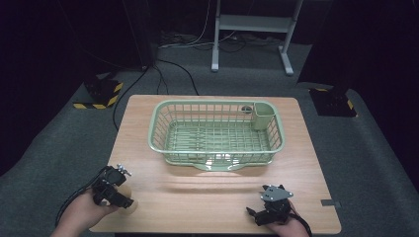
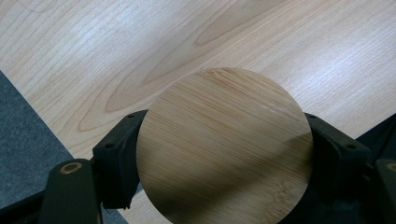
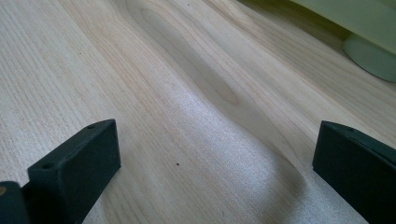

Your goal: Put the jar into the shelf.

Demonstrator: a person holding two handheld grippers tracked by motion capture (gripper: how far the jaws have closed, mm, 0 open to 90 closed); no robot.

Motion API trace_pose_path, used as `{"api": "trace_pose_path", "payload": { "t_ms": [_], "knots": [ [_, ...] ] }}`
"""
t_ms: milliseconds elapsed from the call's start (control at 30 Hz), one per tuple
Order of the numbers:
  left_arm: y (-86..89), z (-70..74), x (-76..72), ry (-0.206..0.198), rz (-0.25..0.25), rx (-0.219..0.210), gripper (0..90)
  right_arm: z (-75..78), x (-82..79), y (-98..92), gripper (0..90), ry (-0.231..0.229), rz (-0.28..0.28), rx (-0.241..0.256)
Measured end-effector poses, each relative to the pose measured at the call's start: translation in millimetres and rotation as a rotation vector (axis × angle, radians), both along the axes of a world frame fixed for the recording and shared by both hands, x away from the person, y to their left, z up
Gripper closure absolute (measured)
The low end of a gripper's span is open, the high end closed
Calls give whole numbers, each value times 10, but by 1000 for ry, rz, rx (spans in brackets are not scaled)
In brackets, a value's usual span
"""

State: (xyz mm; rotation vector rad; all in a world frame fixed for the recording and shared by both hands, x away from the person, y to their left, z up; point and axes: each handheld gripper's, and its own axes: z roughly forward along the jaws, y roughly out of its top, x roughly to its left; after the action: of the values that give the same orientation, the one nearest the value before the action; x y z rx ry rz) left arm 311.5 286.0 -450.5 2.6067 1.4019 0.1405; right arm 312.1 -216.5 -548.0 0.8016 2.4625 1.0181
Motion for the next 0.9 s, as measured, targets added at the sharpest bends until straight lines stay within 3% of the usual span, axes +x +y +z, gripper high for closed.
{"api": "trace_pose_path", "payload": {
  "t_ms": [233, 467, 900],
  "knots": [
    [-44, 86, 31, -14, 2, 10, 240, 0, 0, 0, 4, 0, 1, 0],
    [-102, 221, 88, -26, 17, -7, 240, 0, 0, 0, 4, 0, 0, 0],
    [-168, 469, 196, -29, 99, -33, 241, 0, 1, -1, 4, 2, 2, 1]
  ]
}}
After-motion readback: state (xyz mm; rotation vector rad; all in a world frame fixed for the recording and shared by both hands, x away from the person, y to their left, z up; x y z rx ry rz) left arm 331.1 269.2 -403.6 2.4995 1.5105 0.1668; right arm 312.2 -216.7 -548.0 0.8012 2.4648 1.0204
